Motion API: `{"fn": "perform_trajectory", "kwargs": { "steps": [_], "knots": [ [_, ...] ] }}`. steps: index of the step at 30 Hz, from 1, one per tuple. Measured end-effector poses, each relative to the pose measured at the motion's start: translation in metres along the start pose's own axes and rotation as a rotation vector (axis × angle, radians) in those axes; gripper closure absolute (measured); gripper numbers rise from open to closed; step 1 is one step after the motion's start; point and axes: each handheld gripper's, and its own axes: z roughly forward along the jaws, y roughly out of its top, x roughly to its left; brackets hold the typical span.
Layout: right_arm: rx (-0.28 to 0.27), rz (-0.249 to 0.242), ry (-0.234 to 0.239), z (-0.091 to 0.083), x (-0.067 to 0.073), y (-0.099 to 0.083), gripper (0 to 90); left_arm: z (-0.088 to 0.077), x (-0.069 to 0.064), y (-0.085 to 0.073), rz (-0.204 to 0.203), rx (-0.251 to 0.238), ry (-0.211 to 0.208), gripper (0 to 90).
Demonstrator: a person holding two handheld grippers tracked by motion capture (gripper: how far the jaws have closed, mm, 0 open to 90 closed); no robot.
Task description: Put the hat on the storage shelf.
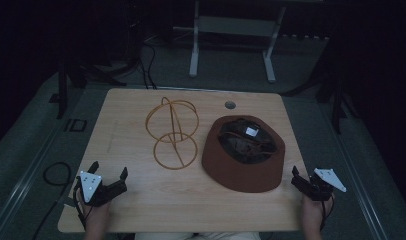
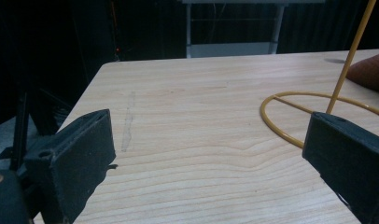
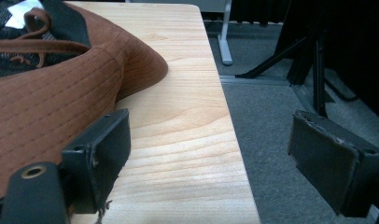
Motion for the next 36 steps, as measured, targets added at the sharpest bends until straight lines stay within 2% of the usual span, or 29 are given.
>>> {"fn": "perform_trajectory", "kwargs": {
  "steps": [2, 6, 7, 11, 13, 16, 18, 20, 24, 25, 27, 28, 29, 30, 31, 33, 34, 36],
  "knots": [
    [0.002, -0.018, 0.002, 0.0, 0.002, 0.0, 13.3, 0.0, 0.0, 0.0, -0.001, -0.002, 0.002, 2.9],
    [0.015, -0.007, 0.002, 0.0, 0.002, 0.0, 13.3, 0.0, 0.0, 0.0, -0.005, -0.012, 0.005, 2.9],
    [0.015, -0.007, 0.002, 0.0, 0.002, 0.0, 13.3, -0.001, 0.001, 0.001, -0.004, -0.016, 0.024, 2.9],
    [0.048, 0.003, 0.026, 0.0, 0.002, 0.0, 13.5, -0.002, 0.002, 0.002, -0.014, -0.022, 0.006, 2.9],
    [0.058, 0.003, 0.031, 0.0, 0.003, 0.0, 13.5, -0.002, 0.001, 0.002, 0.011, -0.006, 0.015, 2.9],
    [0.069, 0.058, 0.079, -0.004, 0.002, 0.004, 13.5, -0.002, -0.001, 0.002, 0.019, 0.003, 0.008, 2.9],
    [0.072, 0.062, 0.089, -0.004, 0.003, 0.006, 13.5, -0.002, -0.003, 0.002, 0.025, 0.009, 0.007, 2.8],
    [0.087, 0.06, 0.11, -0.006, 0.005, 0.017, 13.3, -0.001, -0.007, 0.003, 0.051, 0.005, -0.007, 2.9],
    [0.105, 0.048, 0.136, -0.006, 0.01, 0.029, 12.7, -0.002, -0.011, 0.004, 0.07, 0.004, -0.009, 2.9],
    [0.102, 0.032, 0.156, -0.006, 0.014, 0.04, 12.6, -0.002, -0.012, 0.004, 0.066, -0.001, -0.016, 2.9],
    [0.098, 0.031, 0.188, -0.006, 0.015, 0.049, 12.4, -0.002, -0.013, 0.005, 0.055, 0.02, -0.041, 2.9],
    [0.098, 0.031, 0.188, -0.006, 0.015, 0.049, 12.4, -0.002, -0.013, 0.005, 0.055, 0.02, -0.041, 2.9],
    [0.103, 0.029, 0.208, -0.003, 0.017, 0.059, 12.4, -0.002, -0.014, 0.005, 0.042, 0.031, -0.054, 2.9],
    [0.114, 0.016, 0.194, 0.0, 0.02, 0.066, 12.4, -0.001, -0.014, 0.005, 0.015, 0.059, -0.088, 2.9],
    [0.118, 0.01, 0.182, 0.002, 0.021, 0.07, 12.5, 0.0, -0.015, 0.005, 0.009, 0.075, -0.093, 2.9],
    [0.108, 0.004, 0.213, 0.005, 0.024, 0.08, 12.5, 0.001, -0.016, 0.005, -0.005, 0.089, -0.109, 2.9],
    [0.108, 0.004, 0.213, 0.005, 0.024, 0.08, 12.5, 0.001, -0.016, 0.005, -0.005, 0.089, -0.109, 2.8],
    [0.102, -0.026, 0.224, 0.01, 0.029, 0.088, 12.5, 0.001, -0.018, 0.004, 0.012, 0.101, -0.109, 2.9]
  ]
}}
